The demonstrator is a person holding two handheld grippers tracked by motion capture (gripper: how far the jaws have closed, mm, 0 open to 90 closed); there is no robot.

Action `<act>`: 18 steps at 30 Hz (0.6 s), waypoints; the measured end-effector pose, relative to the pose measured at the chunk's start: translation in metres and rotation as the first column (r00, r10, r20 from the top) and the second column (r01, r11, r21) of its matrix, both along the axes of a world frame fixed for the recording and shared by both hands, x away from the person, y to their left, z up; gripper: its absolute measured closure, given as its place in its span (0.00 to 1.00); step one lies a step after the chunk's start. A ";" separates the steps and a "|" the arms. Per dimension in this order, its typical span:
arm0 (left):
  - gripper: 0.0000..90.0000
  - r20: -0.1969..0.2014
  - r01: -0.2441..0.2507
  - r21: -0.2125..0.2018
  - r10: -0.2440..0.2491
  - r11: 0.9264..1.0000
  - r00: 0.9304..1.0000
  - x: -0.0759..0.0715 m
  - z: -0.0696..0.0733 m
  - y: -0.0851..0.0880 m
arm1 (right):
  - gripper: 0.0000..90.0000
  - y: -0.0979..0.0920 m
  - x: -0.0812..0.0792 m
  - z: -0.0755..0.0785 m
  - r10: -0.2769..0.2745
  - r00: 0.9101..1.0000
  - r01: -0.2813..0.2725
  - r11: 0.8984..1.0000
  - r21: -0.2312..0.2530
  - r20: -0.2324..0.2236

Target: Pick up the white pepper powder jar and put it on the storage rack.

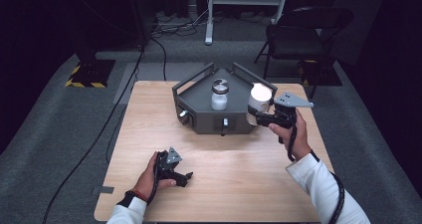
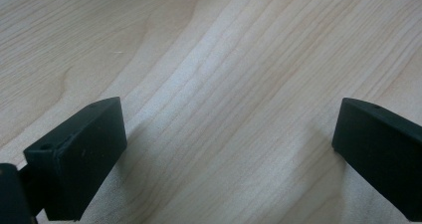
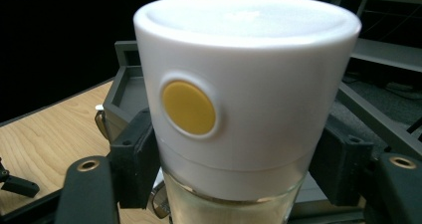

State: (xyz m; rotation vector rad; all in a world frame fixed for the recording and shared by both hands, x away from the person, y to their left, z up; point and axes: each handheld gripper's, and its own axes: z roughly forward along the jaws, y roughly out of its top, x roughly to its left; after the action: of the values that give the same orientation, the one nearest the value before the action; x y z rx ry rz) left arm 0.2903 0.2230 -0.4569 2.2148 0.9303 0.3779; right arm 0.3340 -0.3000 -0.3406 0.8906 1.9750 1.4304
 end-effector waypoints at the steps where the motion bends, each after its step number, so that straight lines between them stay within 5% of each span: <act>1: 0.00 0.000 0.000 0.001 0.000 1.000 1.000 0.000 0.000 0.000 | 0.33 0.000 0.000 0.001 0.001 1.000 -0.001 1.000 0.003 0.002; 18: 0.00 0.001 0.000 0.001 0.000 1.000 1.000 0.000 0.000 0.000 | 0.33 0.018 0.009 0.016 -0.015 0.999 0.015 1.000 -0.002 0.050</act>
State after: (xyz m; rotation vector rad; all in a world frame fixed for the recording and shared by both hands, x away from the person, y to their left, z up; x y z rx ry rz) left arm 0.2901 0.2229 -0.4569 2.2150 0.9302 0.3789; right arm 0.3432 -0.2820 -0.3247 0.8584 1.9298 1.4276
